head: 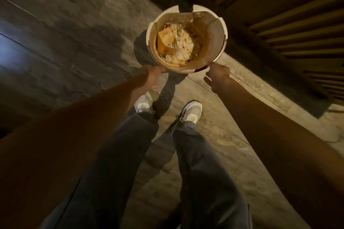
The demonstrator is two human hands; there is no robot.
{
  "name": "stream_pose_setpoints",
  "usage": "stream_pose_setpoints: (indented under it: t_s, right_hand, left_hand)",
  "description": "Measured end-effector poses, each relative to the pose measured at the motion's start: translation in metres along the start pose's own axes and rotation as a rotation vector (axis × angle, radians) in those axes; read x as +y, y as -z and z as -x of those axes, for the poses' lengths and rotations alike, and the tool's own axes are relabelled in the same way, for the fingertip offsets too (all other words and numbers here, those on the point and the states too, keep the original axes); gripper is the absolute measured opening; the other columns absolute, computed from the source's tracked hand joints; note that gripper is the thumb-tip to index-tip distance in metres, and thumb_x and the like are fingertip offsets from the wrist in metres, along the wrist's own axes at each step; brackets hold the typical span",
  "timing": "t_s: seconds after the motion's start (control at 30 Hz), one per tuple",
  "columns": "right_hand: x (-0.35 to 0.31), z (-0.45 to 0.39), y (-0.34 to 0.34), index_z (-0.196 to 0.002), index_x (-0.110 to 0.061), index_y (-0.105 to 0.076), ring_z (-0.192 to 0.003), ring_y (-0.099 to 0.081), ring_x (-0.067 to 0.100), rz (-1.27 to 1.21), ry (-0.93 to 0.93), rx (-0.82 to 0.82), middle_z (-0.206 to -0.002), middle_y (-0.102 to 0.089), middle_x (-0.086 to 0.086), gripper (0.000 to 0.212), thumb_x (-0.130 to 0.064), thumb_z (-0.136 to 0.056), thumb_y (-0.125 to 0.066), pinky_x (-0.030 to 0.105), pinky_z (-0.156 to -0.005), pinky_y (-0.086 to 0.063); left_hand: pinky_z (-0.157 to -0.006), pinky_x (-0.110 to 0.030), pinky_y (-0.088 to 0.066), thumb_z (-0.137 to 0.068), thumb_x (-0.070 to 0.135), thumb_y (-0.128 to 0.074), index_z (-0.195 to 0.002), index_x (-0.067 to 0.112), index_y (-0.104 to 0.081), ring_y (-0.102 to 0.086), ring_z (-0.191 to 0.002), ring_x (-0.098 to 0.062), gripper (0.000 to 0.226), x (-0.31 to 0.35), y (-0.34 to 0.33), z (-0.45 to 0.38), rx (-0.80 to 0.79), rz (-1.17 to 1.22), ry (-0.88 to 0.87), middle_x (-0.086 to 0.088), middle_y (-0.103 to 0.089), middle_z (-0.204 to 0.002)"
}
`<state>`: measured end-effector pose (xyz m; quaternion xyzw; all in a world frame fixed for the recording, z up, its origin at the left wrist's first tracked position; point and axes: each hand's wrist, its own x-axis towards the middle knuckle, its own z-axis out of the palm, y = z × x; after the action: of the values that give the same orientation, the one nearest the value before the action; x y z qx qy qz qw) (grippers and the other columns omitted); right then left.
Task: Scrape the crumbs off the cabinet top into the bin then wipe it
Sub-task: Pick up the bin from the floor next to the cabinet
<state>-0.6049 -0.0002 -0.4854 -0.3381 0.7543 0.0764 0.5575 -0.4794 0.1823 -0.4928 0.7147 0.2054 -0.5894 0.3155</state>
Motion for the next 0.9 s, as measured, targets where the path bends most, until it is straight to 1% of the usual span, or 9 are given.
stream_pose_setpoints:
  t_s: [0.07,0.17,0.23,0.33,0.47,0.57,0.63,0.8,0.9]
  right_hand:
    - [0.000,-0.013,-0.004,-0.126,-0.008,-0.060,-0.095,-0.071,0.022,-0.079,0.000,-0.027,-0.118,-0.070,0.012,0.033,-0.017,-0.096,-0.069,0.029,-0.060,-0.060]
    - [0.004,-0.024,-0.002,-0.121,-0.008,-0.060,-0.088,-0.073,0.021,-0.129,0.045,-0.024,-0.110,-0.072,0.013,0.028,-0.010,-0.095,-0.069,0.027,-0.062,-0.060]
    - [0.007,-0.025,0.000,-0.130,-0.009,-0.058,-0.080,-0.070,0.018,-0.115,0.070,-0.048,-0.101,-0.071,0.010,0.037,-0.010,-0.095,-0.069,0.024,-0.062,-0.058]
    - [0.000,-0.019,0.002,-0.136,-0.011,-0.056,-0.078,-0.068,0.017,-0.019,0.119,-0.048,-0.102,-0.074,0.012,0.044,-0.008,-0.093,-0.067,0.020,-0.050,-0.047]
    - [-0.012,0.000,0.003,-0.107,-0.012,-0.068,-0.059,-0.072,0.009,0.125,0.191,0.003,-0.094,-0.077,0.010,0.013,-0.011,-0.094,-0.064,0.016,-0.040,-0.042]
    - [-0.016,0.027,0.005,-0.103,-0.013,-0.069,-0.084,-0.076,0.024,0.208,0.184,0.084,-0.102,-0.075,0.009,0.013,-0.017,-0.091,-0.066,0.029,-0.067,-0.062]
    - [-0.014,0.052,0.011,-0.109,-0.010,-0.069,-0.094,-0.073,0.030,0.223,0.137,0.112,-0.105,-0.074,0.011,0.024,-0.020,-0.087,-0.068,0.042,-0.085,-0.062]
    - [-0.001,0.131,0.036,-0.087,-0.014,-0.067,-0.087,-0.071,0.027,0.170,0.086,0.154,-0.098,-0.076,0.011,0.013,-0.026,-0.084,-0.070,0.040,-0.083,-0.061]
    - [0.007,0.181,0.058,-0.084,-0.012,-0.064,-0.087,-0.073,0.028,0.070,0.048,0.151,-0.096,-0.077,0.012,0.022,-0.031,-0.083,-0.076,0.043,-0.085,-0.061]
  left_hand:
    - [-0.054,-0.028,-0.054,-0.088,0.044,-0.065,-0.137,0.014,-0.049,-0.062,-0.109,-0.023,0.060,0.009,-0.013,-0.002,-0.115,0.090,0.040,-0.007,-0.056,-0.132]
    - [-0.056,-0.030,-0.059,-0.094,0.033,-0.063,-0.142,0.015,-0.044,-0.056,-0.122,-0.026,0.055,0.018,-0.025,-0.006,-0.242,0.323,0.125,-0.014,-0.047,-0.144]
    - [-0.073,-0.034,-0.060,-0.099,0.020,-0.057,-0.142,0.011,-0.044,-0.053,-0.129,-0.028,0.046,0.022,-0.034,-0.004,-0.222,0.428,0.151,-0.017,-0.046,-0.146]
    - [-0.102,-0.036,-0.045,-0.103,0.013,-0.045,-0.135,0.004,-0.049,-0.048,-0.135,-0.028,0.033,0.021,-0.041,-0.001,-0.140,0.449,0.127,-0.017,-0.047,-0.148]
    - [-0.094,-0.033,-0.052,-0.100,0.014,-0.053,-0.105,0.011,-0.058,-0.058,-0.124,-0.024,0.008,0.029,-0.035,0.018,-0.139,0.466,0.131,-0.013,-0.057,-0.137]
    - [-0.075,-0.028,-0.059,-0.095,0.012,-0.059,-0.110,0.014,-0.058,-0.067,-0.102,-0.017,0.015,0.032,-0.029,0.047,-0.096,0.474,0.130,-0.009,-0.067,-0.121]
    - [-0.072,-0.027,-0.060,-0.093,0.013,-0.061,-0.126,0.015,-0.054,-0.068,-0.095,-0.015,0.033,0.030,-0.026,0.074,-0.033,0.476,0.119,-0.006,-0.068,-0.115]
    - [-0.075,-0.026,-0.059,-0.086,0.010,-0.068,-0.124,0.013,-0.056,-0.068,-0.100,-0.018,0.040,0.028,-0.019,0.149,0.080,0.568,0.129,-0.009,-0.066,-0.118]
    - [-0.070,-0.022,-0.059,-0.081,0.004,-0.072,-0.122,0.011,-0.057,-0.066,-0.098,-0.019,0.044,0.031,-0.019,0.203,0.143,0.633,0.104,-0.011,-0.065,-0.115]
